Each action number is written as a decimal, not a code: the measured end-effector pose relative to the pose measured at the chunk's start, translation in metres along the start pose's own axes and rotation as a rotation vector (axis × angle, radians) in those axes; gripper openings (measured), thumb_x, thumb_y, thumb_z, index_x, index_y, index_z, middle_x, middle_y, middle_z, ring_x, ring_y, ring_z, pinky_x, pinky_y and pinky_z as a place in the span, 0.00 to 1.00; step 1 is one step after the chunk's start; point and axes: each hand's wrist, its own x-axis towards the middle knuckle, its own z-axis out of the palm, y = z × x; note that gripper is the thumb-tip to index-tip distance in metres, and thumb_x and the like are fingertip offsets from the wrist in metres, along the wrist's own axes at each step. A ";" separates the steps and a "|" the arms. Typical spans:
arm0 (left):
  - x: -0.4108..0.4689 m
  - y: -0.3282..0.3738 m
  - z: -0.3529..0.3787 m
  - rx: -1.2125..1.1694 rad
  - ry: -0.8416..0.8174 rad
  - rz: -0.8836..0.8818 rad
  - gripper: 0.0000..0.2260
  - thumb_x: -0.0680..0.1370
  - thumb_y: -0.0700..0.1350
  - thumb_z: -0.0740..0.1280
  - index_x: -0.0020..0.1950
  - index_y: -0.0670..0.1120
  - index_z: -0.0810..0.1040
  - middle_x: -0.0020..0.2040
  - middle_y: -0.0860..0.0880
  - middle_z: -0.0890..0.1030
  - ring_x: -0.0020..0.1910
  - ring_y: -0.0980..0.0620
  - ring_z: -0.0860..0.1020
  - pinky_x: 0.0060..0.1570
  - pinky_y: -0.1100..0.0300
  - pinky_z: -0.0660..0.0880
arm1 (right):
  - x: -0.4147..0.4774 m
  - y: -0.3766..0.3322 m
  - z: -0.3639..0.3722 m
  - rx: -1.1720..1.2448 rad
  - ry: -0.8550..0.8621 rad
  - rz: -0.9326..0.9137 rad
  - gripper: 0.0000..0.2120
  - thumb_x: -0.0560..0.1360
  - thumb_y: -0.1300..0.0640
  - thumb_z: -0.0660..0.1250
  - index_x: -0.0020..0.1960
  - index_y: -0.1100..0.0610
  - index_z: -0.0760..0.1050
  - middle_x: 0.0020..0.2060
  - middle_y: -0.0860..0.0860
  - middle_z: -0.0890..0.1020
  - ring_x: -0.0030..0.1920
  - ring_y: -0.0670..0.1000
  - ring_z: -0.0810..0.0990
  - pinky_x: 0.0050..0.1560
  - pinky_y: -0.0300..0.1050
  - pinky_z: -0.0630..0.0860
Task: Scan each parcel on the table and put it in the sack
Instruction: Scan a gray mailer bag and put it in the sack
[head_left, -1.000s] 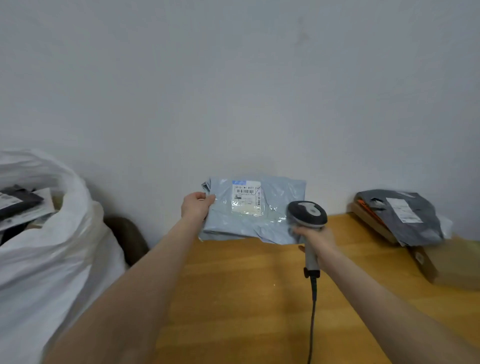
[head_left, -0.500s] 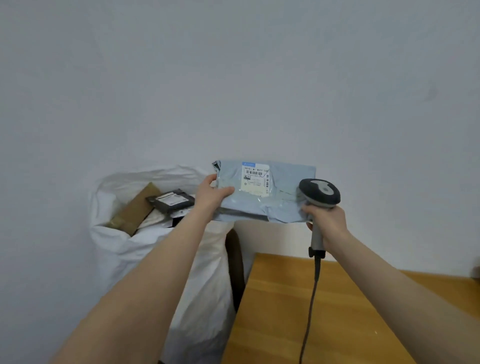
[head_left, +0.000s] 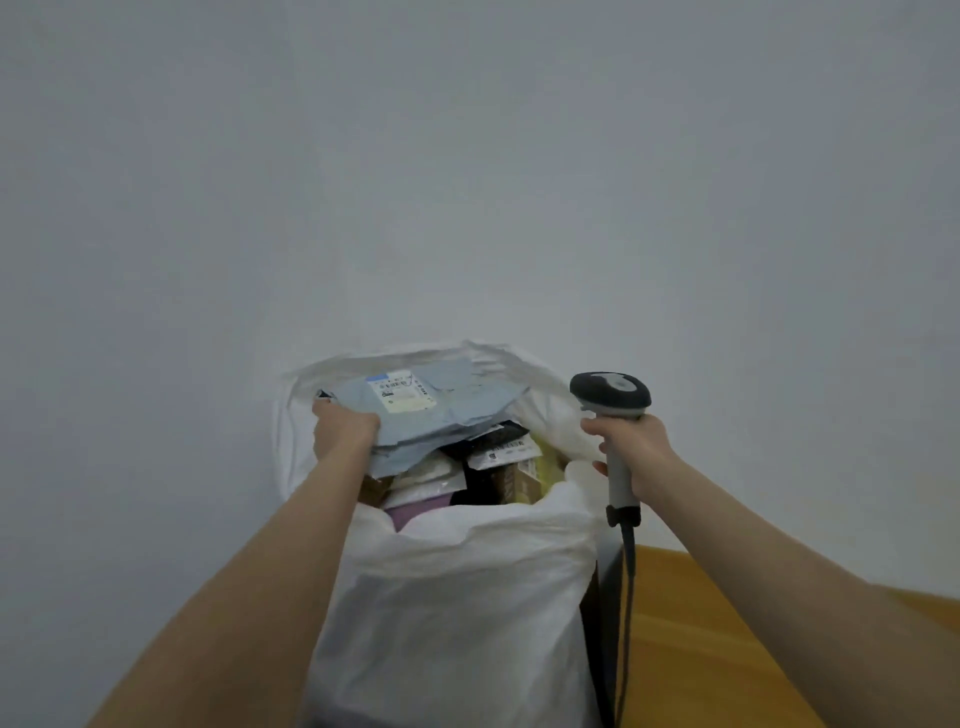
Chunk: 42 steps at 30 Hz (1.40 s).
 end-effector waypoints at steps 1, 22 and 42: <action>0.008 -0.005 0.009 0.017 -0.059 -0.035 0.33 0.71 0.42 0.73 0.70 0.37 0.61 0.64 0.38 0.74 0.61 0.39 0.75 0.60 0.50 0.73 | 0.005 0.006 0.006 -0.018 0.020 0.018 0.09 0.70 0.63 0.74 0.46 0.58 0.75 0.43 0.55 0.77 0.42 0.52 0.75 0.40 0.48 0.80; -0.028 0.059 0.142 0.721 -0.159 0.537 0.28 0.77 0.47 0.65 0.75 0.46 0.59 0.77 0.38 0.41 0.76 0.39 0.48 0.71 0.45 0.55 | 0.029 0.048 -0.060 0.224 0.292 0.164 0.07 0.72 0.60 0.73 0.46 0.58 0.76 0.31 0.52 0.83 0.33 0.50 0.81 0.45 0.48 0.78; -0.265 0.053 0.202 0.611 -0.427 0.889 0.22 0.76 0.43 0.64 0.71 0.48 0.68 0.75 0.43 0.58 0.72 0.43 0.61 0.66 0.51 0.65 | -0.047 0.070 -0.264 0.353 0.263 0.277 0.06 0.76 0.60 0.69 0.49 0.61 0.74 0.27 0.54 0.77 0.26 0.50 0.73 0.30 0.43 0.72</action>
